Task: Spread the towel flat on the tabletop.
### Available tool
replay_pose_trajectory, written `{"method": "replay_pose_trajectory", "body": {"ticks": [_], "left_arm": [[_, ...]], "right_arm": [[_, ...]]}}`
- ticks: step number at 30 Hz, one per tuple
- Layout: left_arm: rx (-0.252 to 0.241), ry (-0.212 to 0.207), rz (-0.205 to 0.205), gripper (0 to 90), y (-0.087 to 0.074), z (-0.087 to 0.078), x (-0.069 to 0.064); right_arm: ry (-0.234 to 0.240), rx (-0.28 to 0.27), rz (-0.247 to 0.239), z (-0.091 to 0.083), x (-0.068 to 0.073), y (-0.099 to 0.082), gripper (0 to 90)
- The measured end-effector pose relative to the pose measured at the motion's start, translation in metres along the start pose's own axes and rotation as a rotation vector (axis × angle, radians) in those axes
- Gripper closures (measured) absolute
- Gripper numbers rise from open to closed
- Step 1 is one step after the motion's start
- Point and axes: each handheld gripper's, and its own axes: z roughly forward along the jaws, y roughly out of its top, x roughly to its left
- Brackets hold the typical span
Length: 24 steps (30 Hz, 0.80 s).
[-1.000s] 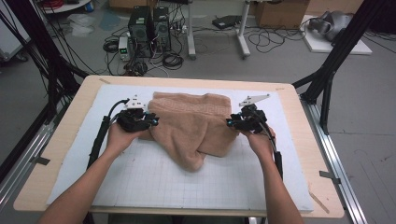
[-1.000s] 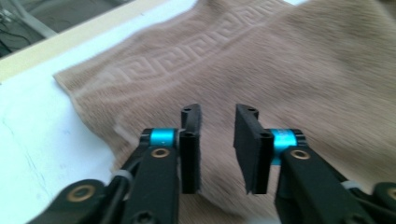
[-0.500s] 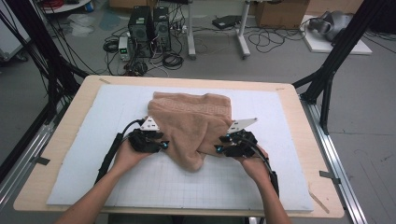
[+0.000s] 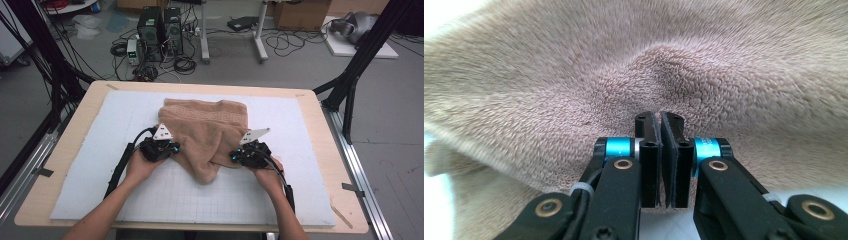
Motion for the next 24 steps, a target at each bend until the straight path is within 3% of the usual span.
{"method": "replay_pose_trajectory", "body": {"ticks": [8, 11, 13, 16, 21, 24], "left_arm": [[-0.102, 0.029, -0.010, 87.0, 0.006, -0.048, 0.008], [-0.123, 0.057, -0.016, 86.9, 0.011, -0.055, 0.015], [-0.124, 0.072, -0.030, 87.0, 0.014, -0.051, 0.020], [-0.110, 0.099, -0.062, 86.9, 0.019, -0.035, 0.032], [-0.058, 0.116, -0.111, 86.8, 0.023, 0.005, 0.044], [-0.011, 0.111, -0.118, 86.2, 0.024, 0.029, 0.047]], "right_arm": [[-0.035, -0.093, -0.028, -0.047, 0.004, 0.009, 86.0], [-0.044, -0.118, -0.034, -0.060, 0.004, 0.018, 86.0], [-0.060, -0.119, -0.042, -0.063, 0.000, 0.024, 86.0], [-0.086, -0.109, -0.014, -0.058, -0.012, 0.029, 85.9], [-0.118, 0.013, 0.096, -0.025, -0.043, 0.016, 85.8], [-0.138, 0.048, 0.116, -0.010, -0.054, 0.009, 85.7]]}}
